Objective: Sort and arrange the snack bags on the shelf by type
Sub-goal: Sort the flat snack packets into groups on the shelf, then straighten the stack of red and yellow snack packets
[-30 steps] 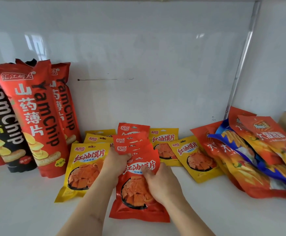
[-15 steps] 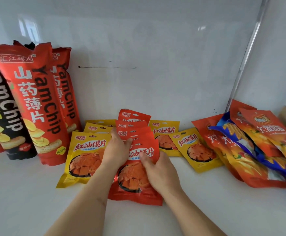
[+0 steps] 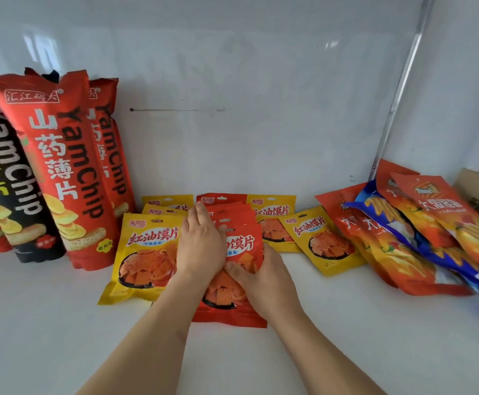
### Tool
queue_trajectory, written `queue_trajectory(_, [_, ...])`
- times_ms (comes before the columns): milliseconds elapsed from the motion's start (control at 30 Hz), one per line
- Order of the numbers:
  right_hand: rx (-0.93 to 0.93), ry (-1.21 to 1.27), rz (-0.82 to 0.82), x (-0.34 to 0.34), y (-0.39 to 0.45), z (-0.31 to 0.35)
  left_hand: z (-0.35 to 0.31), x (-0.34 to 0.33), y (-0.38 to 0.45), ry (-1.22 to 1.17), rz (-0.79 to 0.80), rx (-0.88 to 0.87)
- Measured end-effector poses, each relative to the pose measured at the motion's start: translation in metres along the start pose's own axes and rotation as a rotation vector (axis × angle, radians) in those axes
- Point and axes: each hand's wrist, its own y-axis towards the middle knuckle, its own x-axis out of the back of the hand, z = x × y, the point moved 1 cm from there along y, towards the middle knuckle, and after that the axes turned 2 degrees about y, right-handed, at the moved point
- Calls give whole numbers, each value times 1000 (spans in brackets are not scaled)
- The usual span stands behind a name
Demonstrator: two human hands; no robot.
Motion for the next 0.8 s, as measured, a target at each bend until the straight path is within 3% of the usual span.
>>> queue_trajectory(133, [-34,-30,-58,30,8,-7,0,0,0,45,-49,-25])
queue_trajectory(267, [-80,-241,-211,75,24,-26,-9,13,3,28,-112,-20])
queue_trajectory(433, [-158,-449,-245,102,37,-47,-53,14,-3,-99,-174,-240])
queue_trajectory(533, [-212,-516,-212,103,39,-52,-86,5,-12,-250,-71,-330])
queue_trajectory(600, [-228,-565,-195,102,38,-54,-102,-5,-13,-321,68,-299])
queue_trajectory(700, [-234,-608,-223,107,36,-54,-118,-17,-4,-476,263,-102])
queue_trajectory(800, [-241,-630,-239,111,35,-56,-131,-30,10,-593,335,84])
